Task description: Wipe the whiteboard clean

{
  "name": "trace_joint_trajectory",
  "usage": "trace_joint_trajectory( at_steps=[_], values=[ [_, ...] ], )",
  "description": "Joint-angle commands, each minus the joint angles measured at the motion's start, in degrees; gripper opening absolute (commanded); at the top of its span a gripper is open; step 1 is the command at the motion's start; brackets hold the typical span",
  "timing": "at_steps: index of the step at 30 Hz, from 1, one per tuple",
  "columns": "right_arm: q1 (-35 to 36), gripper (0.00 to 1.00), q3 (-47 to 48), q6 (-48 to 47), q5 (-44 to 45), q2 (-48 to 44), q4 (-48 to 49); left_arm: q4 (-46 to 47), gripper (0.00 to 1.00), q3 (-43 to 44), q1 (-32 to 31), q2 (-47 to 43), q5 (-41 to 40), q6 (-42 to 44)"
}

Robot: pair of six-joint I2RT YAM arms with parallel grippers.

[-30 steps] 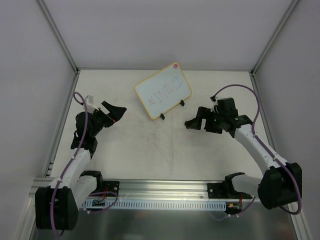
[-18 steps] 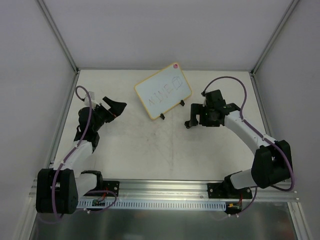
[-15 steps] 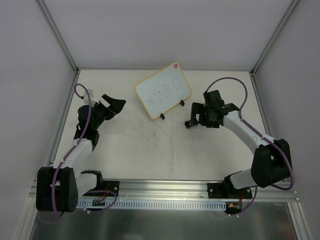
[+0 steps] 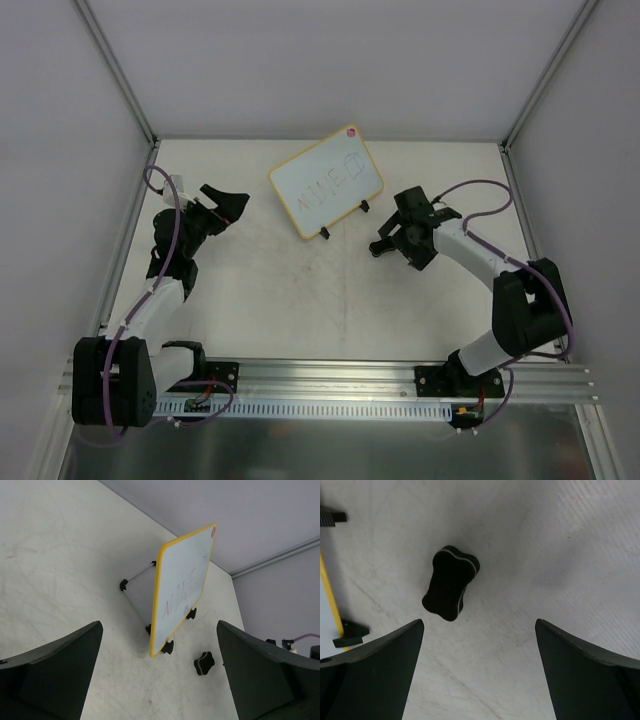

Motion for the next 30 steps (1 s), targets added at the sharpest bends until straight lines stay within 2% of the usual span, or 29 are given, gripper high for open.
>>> trace_joint_trajectory(
  at_steps=[1,2,6,12,15,17,19,30],
  values=[
    [0.3,0.99,9.4,10.4,4.2,6.1,-7.6,3.0,0.99,-0.7,-0.6,-2.2,-1.5,1.0],
    [0.3,0.99,11.8,11.1,3.8,10.1,-12.1,2.6,0.99,-0.6,-0.6,-2.3,-2.0,1.3],
    [0.6,0.99,16.2,13.0,0.6,14.7,-12.8,2.1,0.99,-0.3,-0.6,-2.2,-2.3,1.9],
    [0.6,0.99,17.8,15.7,1.9,16.9,-12.9,2.1,0.99,-0.6,-0.6,-2.1,-2.5,2.1],
    [0.5,0.94,17.4,16.6,1.5,17.5,-12.8,2.1,0.99,-0.5,-0.6,-1.8,-2.3,2.0],
    [0.4,0.77,17.8,16.7,1.2,18.2,-12.9,2.1,0.99,-0.5,-0.7,-1.7,-2.3,1.9],
    [0.3,0.67,18.3,16.8,1.3,18.5,-12.7,2.2,0.99,-0.7,-0.6,-1.8,-2.3,2.0],
    [-1.1,0.7,18.5,16.5,-0.4,21.8,-9.5,2.2,0.99,-1.0,-0.6,-2.0,-2.7,2.3]
  ],
)
